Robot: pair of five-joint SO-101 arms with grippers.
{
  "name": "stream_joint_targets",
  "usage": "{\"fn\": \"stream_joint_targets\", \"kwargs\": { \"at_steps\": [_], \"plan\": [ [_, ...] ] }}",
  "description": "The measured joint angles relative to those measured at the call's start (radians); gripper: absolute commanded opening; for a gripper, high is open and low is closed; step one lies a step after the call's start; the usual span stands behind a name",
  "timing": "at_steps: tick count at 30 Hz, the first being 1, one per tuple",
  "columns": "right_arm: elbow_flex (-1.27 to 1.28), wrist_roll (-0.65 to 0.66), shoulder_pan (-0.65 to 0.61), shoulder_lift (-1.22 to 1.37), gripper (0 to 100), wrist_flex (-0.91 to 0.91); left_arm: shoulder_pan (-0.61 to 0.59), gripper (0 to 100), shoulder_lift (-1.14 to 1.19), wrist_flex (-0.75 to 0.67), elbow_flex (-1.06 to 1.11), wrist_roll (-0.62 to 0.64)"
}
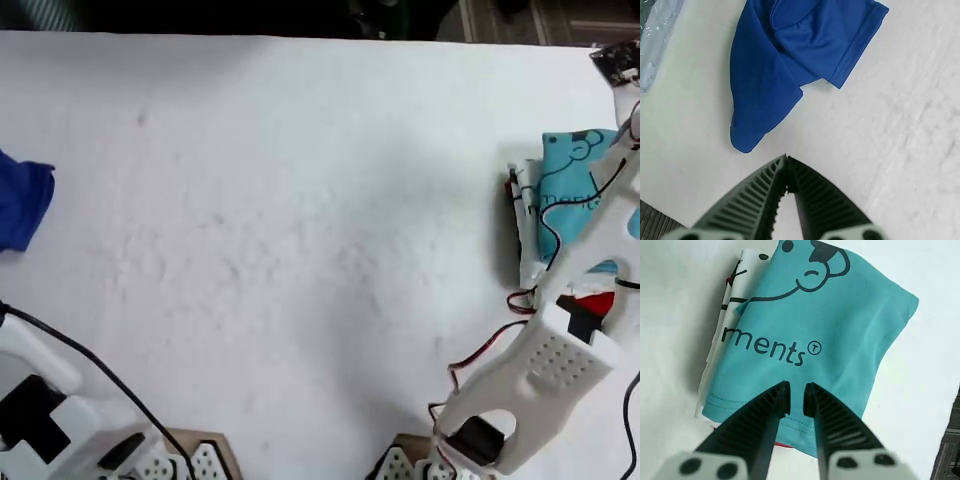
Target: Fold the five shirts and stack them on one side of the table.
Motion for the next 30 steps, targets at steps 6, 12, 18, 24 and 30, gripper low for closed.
{"fn": "stream_joint_targets", "kwargs": {
  "at_steps": [6,12,18,24,30],
  "plan": [
    [0.181,0.000,-0.037,-0.002,1.8,0.000,0.000,3,0.000,0.000,0.000,0.000],
    [0.468,-0.071,-0.041,-0.078,1.8,0.000,0.000,3,0.000,0.000,0.000,0.000],
    [0.624,-0.084,-0.051,-0.230,1.8,-0.002,0.014,5,0.000,-0.003,0.000,-0.031],
    [0.779,-0.086,-0.089,-0.496,1.8,0.000,0.037,19,0.075,-0.058,0.115,-0.261],
    [1.042,-0.086,-0.135,-0.758,1.8,0.000,0.020,22,0.272,-0.140,0.129,-0.382]
  ]
}}
